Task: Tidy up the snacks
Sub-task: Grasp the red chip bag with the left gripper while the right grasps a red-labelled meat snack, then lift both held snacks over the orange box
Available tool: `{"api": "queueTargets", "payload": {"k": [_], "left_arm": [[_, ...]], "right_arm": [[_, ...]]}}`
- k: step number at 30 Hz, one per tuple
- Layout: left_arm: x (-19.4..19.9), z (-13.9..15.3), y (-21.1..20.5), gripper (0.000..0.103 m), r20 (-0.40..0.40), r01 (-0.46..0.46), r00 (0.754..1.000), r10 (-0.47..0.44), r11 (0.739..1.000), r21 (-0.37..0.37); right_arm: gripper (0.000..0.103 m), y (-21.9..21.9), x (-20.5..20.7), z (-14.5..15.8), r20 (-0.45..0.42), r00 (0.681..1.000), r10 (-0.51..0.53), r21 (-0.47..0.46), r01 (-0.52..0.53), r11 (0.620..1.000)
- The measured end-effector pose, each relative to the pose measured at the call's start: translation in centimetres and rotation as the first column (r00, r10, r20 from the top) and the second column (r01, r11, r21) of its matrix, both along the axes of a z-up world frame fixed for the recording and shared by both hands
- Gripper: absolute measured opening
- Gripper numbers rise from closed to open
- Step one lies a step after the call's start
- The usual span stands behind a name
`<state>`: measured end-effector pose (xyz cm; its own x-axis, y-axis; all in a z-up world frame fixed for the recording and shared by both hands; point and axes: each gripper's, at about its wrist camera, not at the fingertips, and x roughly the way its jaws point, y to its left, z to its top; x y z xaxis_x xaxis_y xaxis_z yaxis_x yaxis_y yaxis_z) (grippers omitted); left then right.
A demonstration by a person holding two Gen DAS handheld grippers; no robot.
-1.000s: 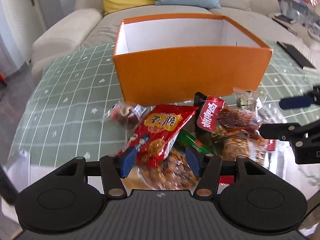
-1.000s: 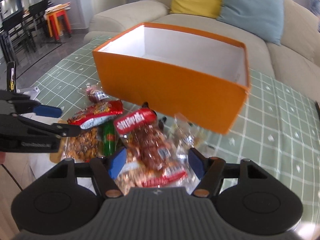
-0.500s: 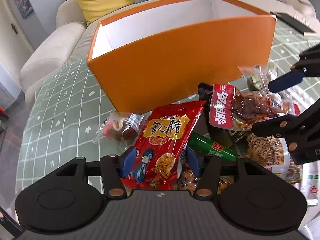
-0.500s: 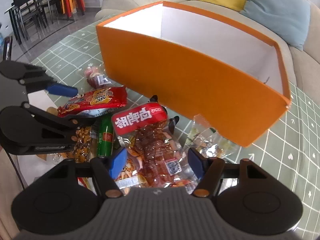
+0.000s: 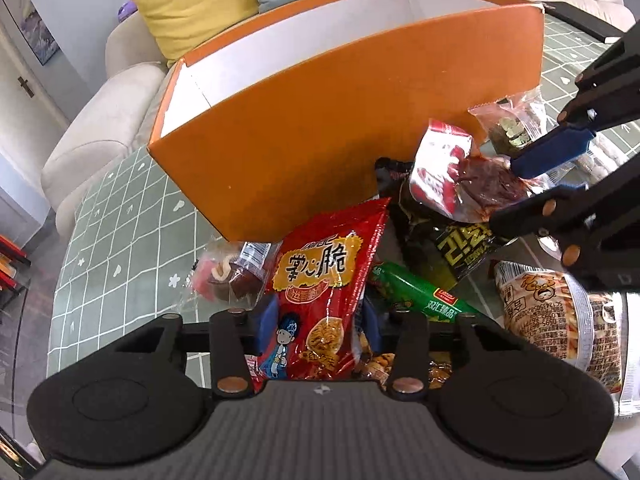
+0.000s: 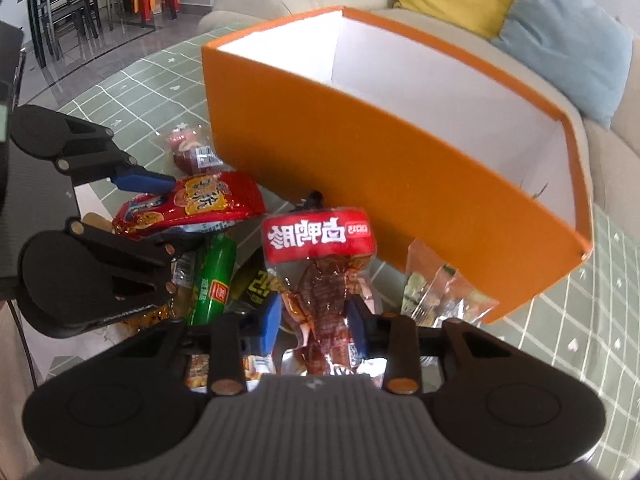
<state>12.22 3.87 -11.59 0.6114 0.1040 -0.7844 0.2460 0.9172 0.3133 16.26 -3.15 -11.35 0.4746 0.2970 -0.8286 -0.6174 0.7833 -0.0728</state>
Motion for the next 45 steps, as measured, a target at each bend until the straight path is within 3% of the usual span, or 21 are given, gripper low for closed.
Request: {"api": "queueTargets", "payload": {"k": [1,7,12,14,17,19,20,26,29,32,36,45], "left_arm": [[0.0,0.1,-0.1,0.041,0.012,0.000,1.000,0.000,1.000,0.001],[-0.4,1.4,0.3,0.032,0.048,-0.036,0.998,0.037,0.999,-0.022],[-0.9,3.6,2.0,0.028,0.079,-0.076,0.993,0.086,0.989,-0.128],[-1.1,4.7,2.9,0.028,0.077,-0.105,0.989,0.123,0.973,-0.205],[-1.5,6.0,4.1,0.028,0.063,-0.137,0.985,0.161,0.947,-0.290],[-1.8,6.8,4.3,0.027,0.051,-0.150,0.983,0.176,0.932,-0.330],[-2.0,7.2,4.5,0.027,0.048,-0.155,0.982,0.183,0.924,-0.350],[-2.6,8.4,4.9,0.027,0.015,-0.178,0.979,0.204,0.886,-0.428],[-3.1,9.1,4.5,0.027,0.017,-0.158,0.983,0.183,0.885,-0.437],[-2.7,7.7,4.0,0.027,-0.028,-0.168,0.985,0.173,0.890,-0.424],[-2.0,5.5,4.2,0.027,-0.102,-0.216,0.976,0.190,0.865,-0.452],[-1.3,4.6,4.6,0.028,-0.121,-0.232,0.972,0.199,0.876,-0.422]], "right_arm": [[0.000,-0.1,-0.1,0.3,0.006,1.000,0.011,0.012,-0.011,1.000],[0.000,-0.3,-0.1,1.6,0.013,1.000,0.012,0.029,-0.012,1.000],[0.000,-0.5,0.1,2.4,0.006,1.000,-0.005,0.056,0.004,0.998],[0.000,-0.8,0.3,2.7,-0.014,1.000,-0.015,0.066,0.016,0.998],[0.006,-1.3,0.6,2.8,-0.057,0.998,-0.039,0.089,0.044,0.995],[0.031,-1.5,0.5,2.7,-0.079,0.996,-0.043,0.090,0.050,0.995],[0.034,-1.4,0.5,2.6,-0.084,0.996,-0.040,0.081,0.047,0.996],[0.036,-0.8,0.7,1.2,-0.109,0.992,-0.057,-0.017,0.056,0.998],[0.037,-0.9,0.7,0.6,-0.101,0.993,-0.059,-0.066,0.053,0.996],[0.042,-1.0,1.0,-0.1,-0.122,0.990,-0.069,-0.079,0.060,0.995],[0.044,-0.8,1.4,-1.0,-0.128,0.989,-0.068,-0.098,0.055,0.994],[0.042,-0.1,2.4,-3.1,-0.144,0.988,-0.058,-0.131,0.039,0.991]]}}
